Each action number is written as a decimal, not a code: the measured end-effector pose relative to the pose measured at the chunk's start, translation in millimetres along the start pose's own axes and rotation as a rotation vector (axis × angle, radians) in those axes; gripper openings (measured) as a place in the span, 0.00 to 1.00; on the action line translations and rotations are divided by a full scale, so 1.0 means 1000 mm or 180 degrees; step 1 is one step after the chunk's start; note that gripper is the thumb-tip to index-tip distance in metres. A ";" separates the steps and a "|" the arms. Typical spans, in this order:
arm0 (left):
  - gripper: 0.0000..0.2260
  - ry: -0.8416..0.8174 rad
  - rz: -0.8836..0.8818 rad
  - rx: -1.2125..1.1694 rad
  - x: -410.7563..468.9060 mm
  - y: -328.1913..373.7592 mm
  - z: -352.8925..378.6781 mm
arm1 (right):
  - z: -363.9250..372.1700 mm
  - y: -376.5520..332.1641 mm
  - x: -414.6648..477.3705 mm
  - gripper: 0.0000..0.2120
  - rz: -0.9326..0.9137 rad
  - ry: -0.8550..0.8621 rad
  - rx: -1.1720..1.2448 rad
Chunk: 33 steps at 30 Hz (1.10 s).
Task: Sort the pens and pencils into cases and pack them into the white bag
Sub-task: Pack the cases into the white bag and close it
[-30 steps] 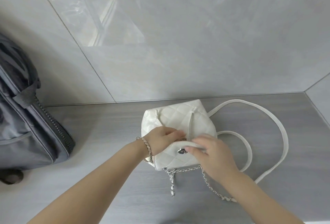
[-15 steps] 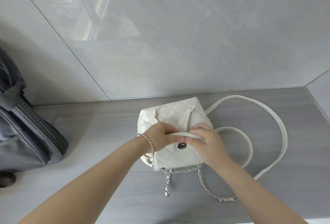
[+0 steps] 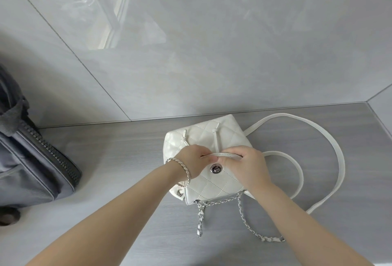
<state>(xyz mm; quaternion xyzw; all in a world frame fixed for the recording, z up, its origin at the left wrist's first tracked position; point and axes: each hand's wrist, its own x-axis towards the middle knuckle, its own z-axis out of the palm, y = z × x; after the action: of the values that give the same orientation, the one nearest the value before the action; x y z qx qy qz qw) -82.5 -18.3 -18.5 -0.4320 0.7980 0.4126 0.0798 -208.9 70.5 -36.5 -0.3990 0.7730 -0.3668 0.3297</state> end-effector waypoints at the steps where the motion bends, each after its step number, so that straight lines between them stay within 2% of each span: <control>1: 0.19 0.0064 -0.0051 -0.0014 0.001 0.000 0.002 | 0.001 0.000 0.000 0.06 0.0004 0.0086 0.0042; 5: 0.16 0.0204 -0.0207 -0.0142 0.004 -0.001 0.007 | 0.004 0.008 -0.003 0.10 -0.0244 0.0293 0.0033; 8: 0.10 0.0194 -0.0248 -0.0409 0.003 -0.003 0.006 | 0.014 0.020 -0.019 0.04 -0.1441 0.0956 -0.0976; 9: 0.09 0.0180 -0.0261 -0.0462 0.003 -0.002 0.006 | 0.019 0.024 -0.026 0.05 -0.1821 0.1036 -0.1251; 11: 0.10 0.0178 -0.0285 -0.0485 0.004 0.000 0.006 | 0.027 0.031 -0.034 0.08 -0.2082 0.1044 -0.1429; 14: 0.08 0.0210 -0.0318 -0.0521 0.004 0.001 0.007 | 0.032 0.032 -0.030 0.08 -0.1887 0.1141 -0.1216; 18: 0.11 0.0275 -0.0371 -0.0516 0.002 -0.001 0.013 | 0.037 0.026 -0.032 0.09 -0.1644 0.1193 -0.1001; 23: 0.13 0.0356 -0.0383 -0.0483 0.001 -0.001 0.015 | 0.042 0.015 -0.036 0.09 -0.0980 0.1082 -0.0880; 26: 0.14 0.0408 -0.0405 -0.0425 0.000 0.001 0.014 | 0.041 0.005 -0.036 0.07 -0.0737 0.0894 -0.1078; 28: 0.13 0.0393 -0.0408 -0.0403 -0.001 0.001 0.014 | 0.036 -0.004 -0.037 0.09 -0.0344 0.0600 -0.1092; 30: 0.12 0.0393 -0.0413 -0.0426 -0.003 0.002 0.014 | 0.032 -0.009 -0.036 0.13 0.0252 0.0287 -0.0596; 33: 0.12 0.0418 -0.0381 -0.0454 -0.007 0.002 0.017 | 0.029 -0.014 -0.033 0.15 0.0780 0.0189 0.0102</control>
<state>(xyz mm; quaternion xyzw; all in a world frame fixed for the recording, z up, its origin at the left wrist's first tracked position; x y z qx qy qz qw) -83.7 -1.0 -24.3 -0.5096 0.7428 0.4337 0.0209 -164.6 84.6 -32.7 -0.2853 0.8194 -0.3477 0.3553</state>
